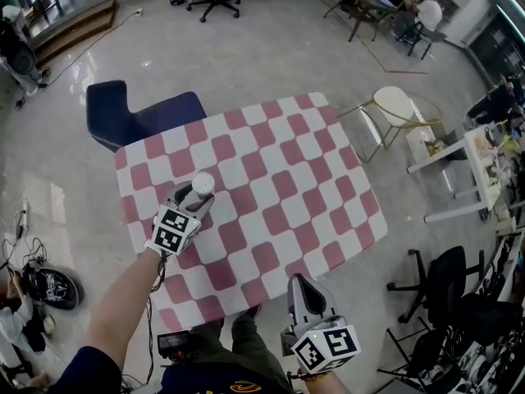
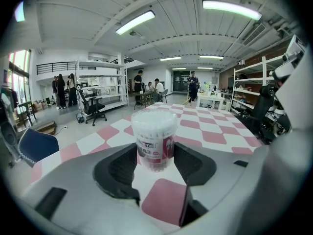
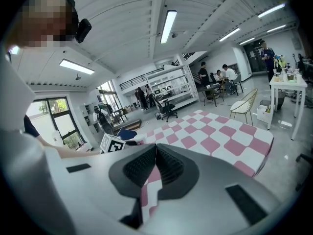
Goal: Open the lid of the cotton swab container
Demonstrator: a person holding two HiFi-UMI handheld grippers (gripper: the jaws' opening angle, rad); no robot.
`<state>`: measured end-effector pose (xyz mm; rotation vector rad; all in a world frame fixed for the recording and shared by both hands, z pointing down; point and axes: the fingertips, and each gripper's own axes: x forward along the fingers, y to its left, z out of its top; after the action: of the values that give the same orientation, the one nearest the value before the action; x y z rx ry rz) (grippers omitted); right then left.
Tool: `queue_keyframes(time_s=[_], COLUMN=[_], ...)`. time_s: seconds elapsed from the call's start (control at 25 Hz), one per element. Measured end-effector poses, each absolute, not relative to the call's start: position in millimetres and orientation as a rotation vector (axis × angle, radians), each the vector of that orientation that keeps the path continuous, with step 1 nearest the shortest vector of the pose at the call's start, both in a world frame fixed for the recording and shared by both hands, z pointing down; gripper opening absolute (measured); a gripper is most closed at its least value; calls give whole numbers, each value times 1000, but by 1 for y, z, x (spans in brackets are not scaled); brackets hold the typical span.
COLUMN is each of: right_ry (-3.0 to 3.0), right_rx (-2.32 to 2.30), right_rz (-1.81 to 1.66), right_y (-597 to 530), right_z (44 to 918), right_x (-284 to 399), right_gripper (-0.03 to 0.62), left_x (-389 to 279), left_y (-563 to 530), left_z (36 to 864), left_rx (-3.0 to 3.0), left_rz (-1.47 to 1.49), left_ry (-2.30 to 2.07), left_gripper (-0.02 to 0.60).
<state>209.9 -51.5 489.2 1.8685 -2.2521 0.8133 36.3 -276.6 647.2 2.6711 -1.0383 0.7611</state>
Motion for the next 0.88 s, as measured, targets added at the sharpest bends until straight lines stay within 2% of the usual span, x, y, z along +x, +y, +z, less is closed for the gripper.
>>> queue_keyframes(time_s=[0.48,0.88], right_ry=[-2504,-2709], right_rx=[1640,1338], right_rz=[639,249], right_y=[-61,-64], right_z=[433,347], right_x=[171,120], right_gripper=[11,14], left_x=[24,29], left_y=[-183,-97], left_z=[511,412], left_rx=[2762,2906], left_rz=[631,703], left_ry=[-998,-975], left_gripper=[239,239])
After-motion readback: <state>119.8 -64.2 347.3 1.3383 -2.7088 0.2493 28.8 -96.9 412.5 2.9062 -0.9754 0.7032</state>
